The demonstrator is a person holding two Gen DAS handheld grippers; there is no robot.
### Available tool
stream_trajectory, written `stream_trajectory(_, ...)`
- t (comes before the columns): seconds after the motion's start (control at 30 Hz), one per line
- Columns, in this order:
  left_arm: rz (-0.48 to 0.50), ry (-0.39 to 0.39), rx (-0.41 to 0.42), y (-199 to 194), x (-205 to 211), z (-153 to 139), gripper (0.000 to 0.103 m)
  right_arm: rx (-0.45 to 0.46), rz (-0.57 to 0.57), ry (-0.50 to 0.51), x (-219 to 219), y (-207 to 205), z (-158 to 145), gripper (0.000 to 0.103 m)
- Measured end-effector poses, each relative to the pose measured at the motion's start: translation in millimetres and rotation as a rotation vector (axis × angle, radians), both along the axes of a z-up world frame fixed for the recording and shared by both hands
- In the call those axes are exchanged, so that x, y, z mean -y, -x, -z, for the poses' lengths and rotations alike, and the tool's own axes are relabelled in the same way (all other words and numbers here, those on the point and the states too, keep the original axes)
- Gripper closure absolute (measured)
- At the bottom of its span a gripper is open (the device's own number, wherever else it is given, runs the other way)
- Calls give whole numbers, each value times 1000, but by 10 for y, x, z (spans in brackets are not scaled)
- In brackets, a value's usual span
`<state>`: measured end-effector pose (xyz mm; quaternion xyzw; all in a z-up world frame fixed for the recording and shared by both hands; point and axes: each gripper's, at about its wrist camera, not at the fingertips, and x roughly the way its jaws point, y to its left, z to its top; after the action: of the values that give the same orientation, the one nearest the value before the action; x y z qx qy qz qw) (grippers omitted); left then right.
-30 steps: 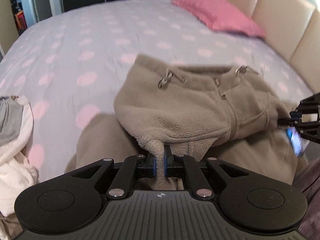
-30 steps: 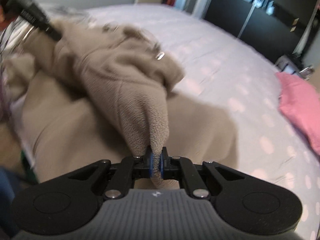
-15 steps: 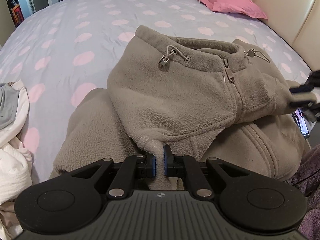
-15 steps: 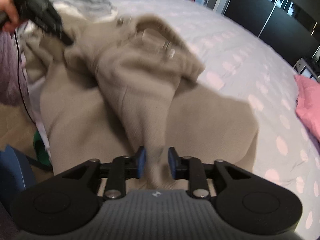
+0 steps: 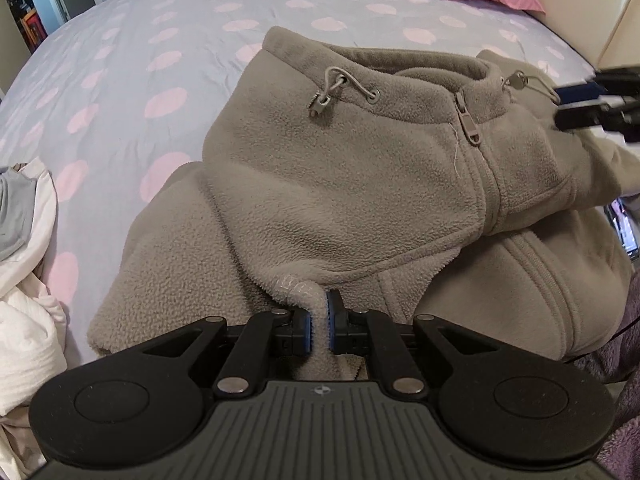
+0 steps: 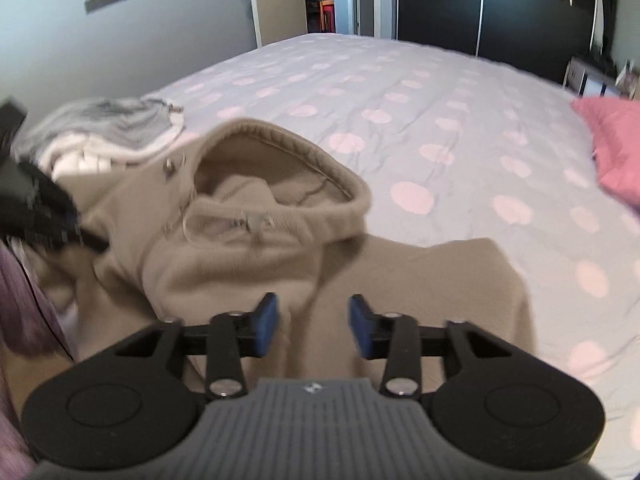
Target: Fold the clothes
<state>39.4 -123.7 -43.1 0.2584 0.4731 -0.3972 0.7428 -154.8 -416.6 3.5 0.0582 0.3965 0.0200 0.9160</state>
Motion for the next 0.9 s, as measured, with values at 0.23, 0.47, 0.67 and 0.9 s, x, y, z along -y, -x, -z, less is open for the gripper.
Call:
stream_trajectory(0.23,4,8,0,18,-28,33,97,-92,23,-214,42,-217,206,89)
stream_trajectory(0.47,19,-35,17,45,21,97,97,6,-137,-85,-471,-61,41,90)
stream_trajectory(0.67,14,-66,13,41,50,178,97,-31,-356,-73,-929,14,70,90)
stream_trajectory(0.9,25,-72,18,64,93,230,97,-84,-490,36,-1126,133,156,70)
